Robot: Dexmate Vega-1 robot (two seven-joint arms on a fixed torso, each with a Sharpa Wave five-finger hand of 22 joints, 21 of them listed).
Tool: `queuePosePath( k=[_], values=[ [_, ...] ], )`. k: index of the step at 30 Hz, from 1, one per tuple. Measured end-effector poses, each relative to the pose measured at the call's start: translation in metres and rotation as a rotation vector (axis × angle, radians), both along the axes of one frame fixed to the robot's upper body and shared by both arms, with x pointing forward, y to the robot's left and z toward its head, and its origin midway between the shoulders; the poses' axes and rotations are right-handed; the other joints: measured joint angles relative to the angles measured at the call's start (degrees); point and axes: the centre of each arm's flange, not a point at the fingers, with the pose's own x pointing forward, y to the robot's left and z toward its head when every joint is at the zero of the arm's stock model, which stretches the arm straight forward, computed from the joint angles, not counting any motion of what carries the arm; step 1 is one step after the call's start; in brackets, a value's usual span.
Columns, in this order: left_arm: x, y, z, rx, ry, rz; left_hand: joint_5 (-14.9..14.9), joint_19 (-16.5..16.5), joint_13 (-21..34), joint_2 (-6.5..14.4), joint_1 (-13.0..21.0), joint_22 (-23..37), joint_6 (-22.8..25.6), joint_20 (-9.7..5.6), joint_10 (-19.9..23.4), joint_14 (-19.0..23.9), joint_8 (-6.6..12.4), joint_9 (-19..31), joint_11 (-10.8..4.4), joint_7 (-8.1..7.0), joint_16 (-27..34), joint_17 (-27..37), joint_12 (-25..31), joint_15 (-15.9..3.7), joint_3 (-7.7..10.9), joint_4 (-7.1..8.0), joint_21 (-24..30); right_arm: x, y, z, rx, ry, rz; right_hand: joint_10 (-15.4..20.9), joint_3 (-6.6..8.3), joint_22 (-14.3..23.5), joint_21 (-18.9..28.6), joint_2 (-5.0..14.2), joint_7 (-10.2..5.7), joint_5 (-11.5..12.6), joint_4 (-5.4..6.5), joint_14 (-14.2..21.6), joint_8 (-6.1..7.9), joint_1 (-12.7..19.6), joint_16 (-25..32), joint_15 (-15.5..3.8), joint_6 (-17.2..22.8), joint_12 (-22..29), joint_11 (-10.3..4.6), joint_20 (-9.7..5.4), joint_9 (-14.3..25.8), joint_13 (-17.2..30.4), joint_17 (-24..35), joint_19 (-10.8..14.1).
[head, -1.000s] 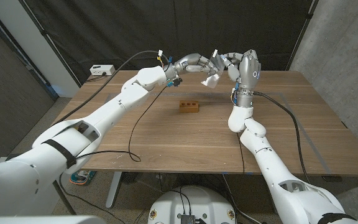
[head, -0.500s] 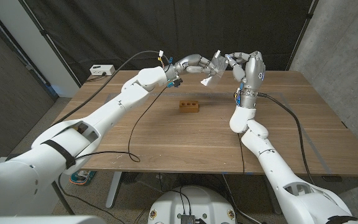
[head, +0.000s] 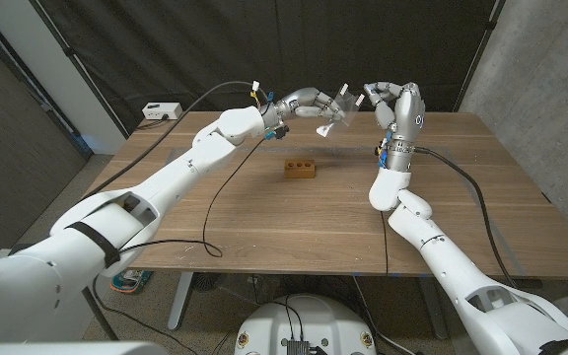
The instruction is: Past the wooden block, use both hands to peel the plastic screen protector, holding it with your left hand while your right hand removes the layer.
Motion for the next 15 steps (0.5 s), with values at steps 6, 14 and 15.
queuePosePath(
  k=[6, 14, 15],
  values=[
    [-0.0002, 0.0000, 0.0017, -0.006, -0.001, -0.003, 0.0, 0.0, 0.0, 0.0, 0.0, 0.0, 0.0, 0.00, 0.0, 0.0, 0.00, 0.0, 0.00, 0.00, 0.0, 0.3, 0.0, 0.00, 0.13, -0.13, 0.4, 0.0001, -0.0031, -0.0016, 0.005, 0.006, 0.032, -1.1, -1.83, -1.4, 0.0, 2.92, 0.79, 0.0, 3.35, 0.0, -2.33, -5.4, -2.8, -0.01, -2.5, -3.9, 0.17, -0.08, -1.0, -3.1, -3.2, 1.7],
    [0.0006, 0.0022, 0.0032, -0.029, 0.000, 0.008, 0.0, 0.0, 0.3, 0.1, -0.1, 0.0, 0.0, 0.00, 0.0, 0.0, 0.00, 0.0, 0.00, 0.00, 0.0, 0.5, 0.0, 0.00, 0.16, -0.17, 0.9, 0.0012, -0.0082, -0.0048, 0.020, 0.022, 0.123, -4.9, -2.56, -2.8, -0.5, 2.29, 1.02, -0.5, 6.44, -0.7, -4.23, -10.4, -7.5, 0.19, -7.2, -7.0, 1.09, -0.10, -1.3, -3.3, -11.6, 0.2],
    [0.0010, 0.0024, 0.0032, -0.031, 0.001, 0.010, 0.0, 0.0, 0.3, 0.1, -0.2, 0.0, 0.0, 0.00, 0.0, 0.0, 0.00, 0.0, 0.00, 0.00, 0.0, 0.5, 0.0, 0.00, 0.16, -0.17, 0.9, 0.0016, -0.0082, -0.0051, 0.012, 0.024, 0.122, -5.0, -2.62, -3.0, -0.5, 2.42, 1.06, -0.8, 6.46, -0.8, -4.26, -11.0, -7.6, 0.09, -7.5, -7.1, 1.20, 0.10, -1.3, -3.2, -12.0, 0.0]
  ],
)
